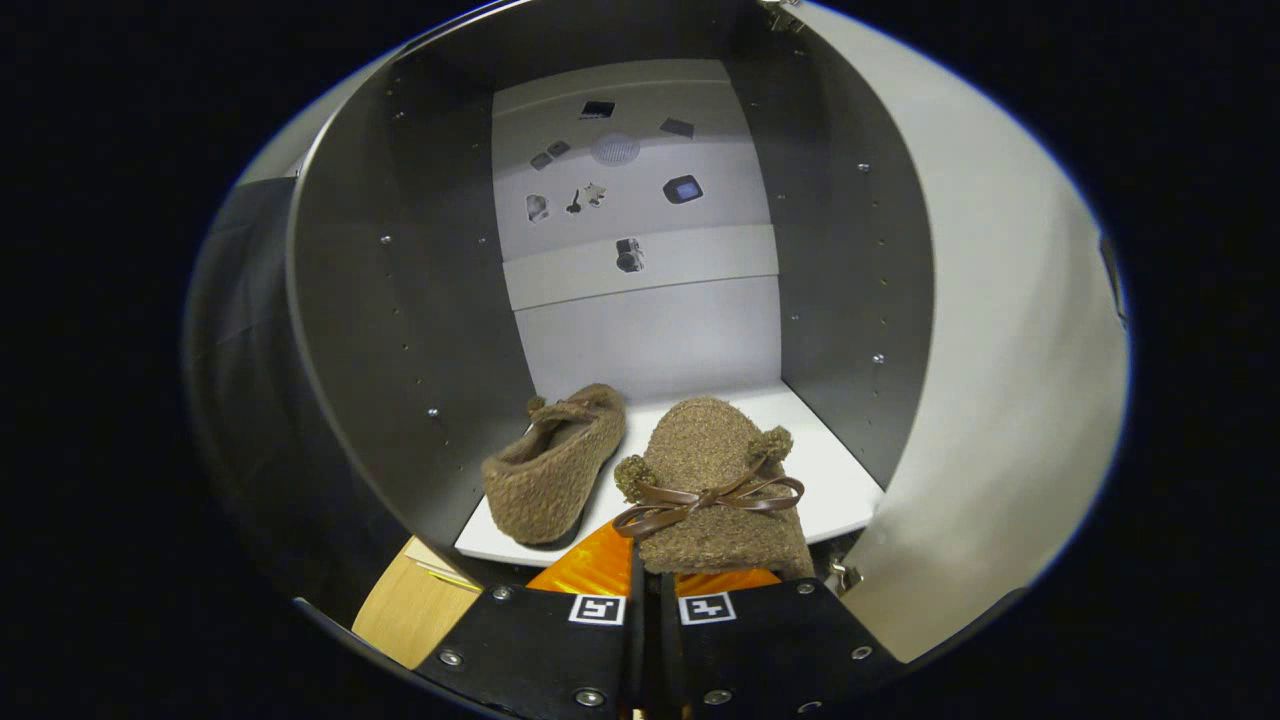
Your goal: Open the shoe cabinet door, grab the shoes and put them into the shoe cabinet, then close the shoe cabinet door.
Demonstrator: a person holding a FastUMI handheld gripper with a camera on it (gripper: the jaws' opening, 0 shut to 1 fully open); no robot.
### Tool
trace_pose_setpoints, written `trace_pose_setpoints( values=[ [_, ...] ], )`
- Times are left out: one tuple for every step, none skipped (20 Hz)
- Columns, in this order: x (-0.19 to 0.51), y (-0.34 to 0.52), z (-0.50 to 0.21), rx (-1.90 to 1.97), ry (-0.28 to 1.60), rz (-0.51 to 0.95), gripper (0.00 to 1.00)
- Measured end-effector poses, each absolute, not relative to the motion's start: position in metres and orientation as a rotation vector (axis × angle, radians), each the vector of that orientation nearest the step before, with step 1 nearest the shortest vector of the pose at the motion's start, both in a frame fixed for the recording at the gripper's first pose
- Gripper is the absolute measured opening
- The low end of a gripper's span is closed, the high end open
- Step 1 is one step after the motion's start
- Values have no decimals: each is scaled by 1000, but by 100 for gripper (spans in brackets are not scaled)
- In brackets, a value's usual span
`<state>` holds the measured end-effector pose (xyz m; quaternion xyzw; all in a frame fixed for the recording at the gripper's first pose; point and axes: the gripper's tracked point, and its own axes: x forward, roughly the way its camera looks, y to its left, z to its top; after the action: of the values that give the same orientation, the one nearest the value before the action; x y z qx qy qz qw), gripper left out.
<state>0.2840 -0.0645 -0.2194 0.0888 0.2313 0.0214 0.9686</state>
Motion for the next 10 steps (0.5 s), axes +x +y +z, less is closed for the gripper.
trace_pose_setpoints(
  values=[
    [296,-67,-220,172,466,46,5],
    [308,-71,-219,174,463,45,5],
    [320,-71,-218,183,458,48,5],
    [333,-71,-216,192,451,56,5],
    [347,-71,-216,196,448,64,5],
    [359,-72,-219,199,453,69,5],
    [370,-72,-222,201,459,72,5],
    [381,-73,-223,204,458,77,5],
    [393,-72,-225,209,457,83,5],
    [404,-72,-228,213,458,89,6]
  ],
)
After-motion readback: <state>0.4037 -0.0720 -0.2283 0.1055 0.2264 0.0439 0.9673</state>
